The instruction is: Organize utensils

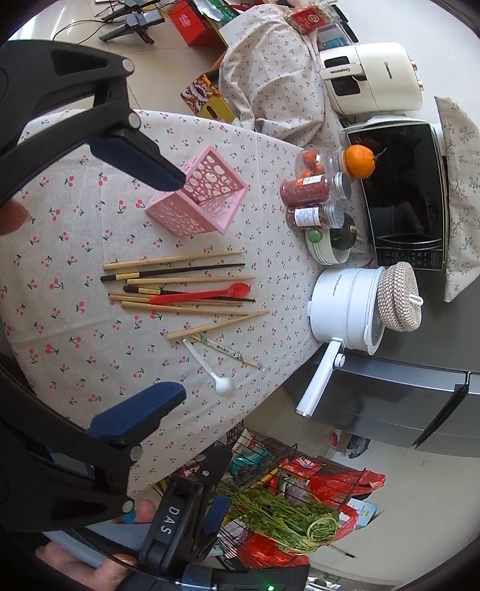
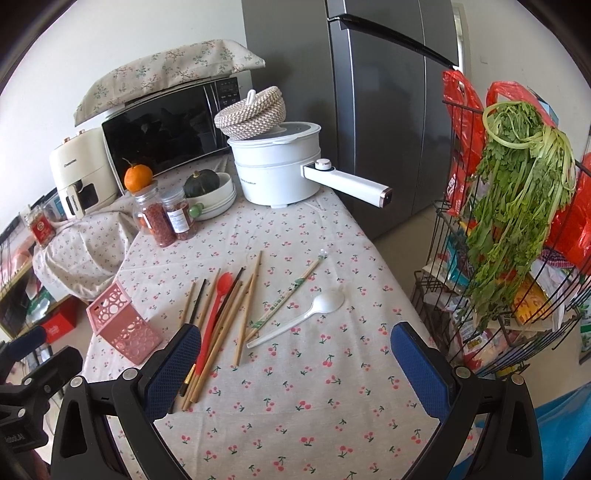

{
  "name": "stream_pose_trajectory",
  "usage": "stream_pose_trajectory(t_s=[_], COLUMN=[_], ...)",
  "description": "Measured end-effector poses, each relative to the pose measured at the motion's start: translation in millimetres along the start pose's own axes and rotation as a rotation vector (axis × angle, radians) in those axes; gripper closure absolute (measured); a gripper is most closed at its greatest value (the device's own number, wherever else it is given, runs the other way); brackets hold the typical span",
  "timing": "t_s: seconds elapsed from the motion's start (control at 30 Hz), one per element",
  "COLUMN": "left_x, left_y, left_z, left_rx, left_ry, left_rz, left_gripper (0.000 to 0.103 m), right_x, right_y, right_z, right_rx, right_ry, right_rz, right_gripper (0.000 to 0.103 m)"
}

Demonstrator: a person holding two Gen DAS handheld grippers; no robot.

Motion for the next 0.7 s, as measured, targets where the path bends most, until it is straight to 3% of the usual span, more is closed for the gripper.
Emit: stream_pose_trajectory(t_s=[0.13,0.3,0.4,0.5,0.57,0.7], left_x=[8,46,74,109,134,186], left_y=[19,40,49,55,59,67], left_z=[2,15,28,41,48,54], left_rx=[0.006,-0.009,-0.004,-0.010,-0.002,-0.035], left_ry=[0.089,-0.023,-0.077,-0.116,-0.120,-0.143], left_rz=[-0.003,-0.141,-0.215,-0.303,-0.350,-0.441], left_gripper=[0.000,0.002,0.009,0.025,0.049,0.070], right_x=[13,45,68,93,110,135], right_y=[19,45,49,42,39,39], right_z=[18,33,39,49,55,62], right_rx=[0.067,0.098,0.103,0.128,0.153,0.151], right_ry=[-0.005,-0.005,0.008,0.024,0.053,0.054], right_rz=[-0.036,-0.121,-0.173,-0.224,-0.272,-0.337], right_gripper=[0.000,0.000,0.000,0.000,0.000,0.000])
Point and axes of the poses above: each gripper's, at about its wrist camera, not at the fingertips, and x roughly the way its jaws point, z to its right, y to its top, the point moved 4 cm from there along x, roughly the way its jaws point, and after that the axes turned 7 degrees about -z, right-handed, at the moved point
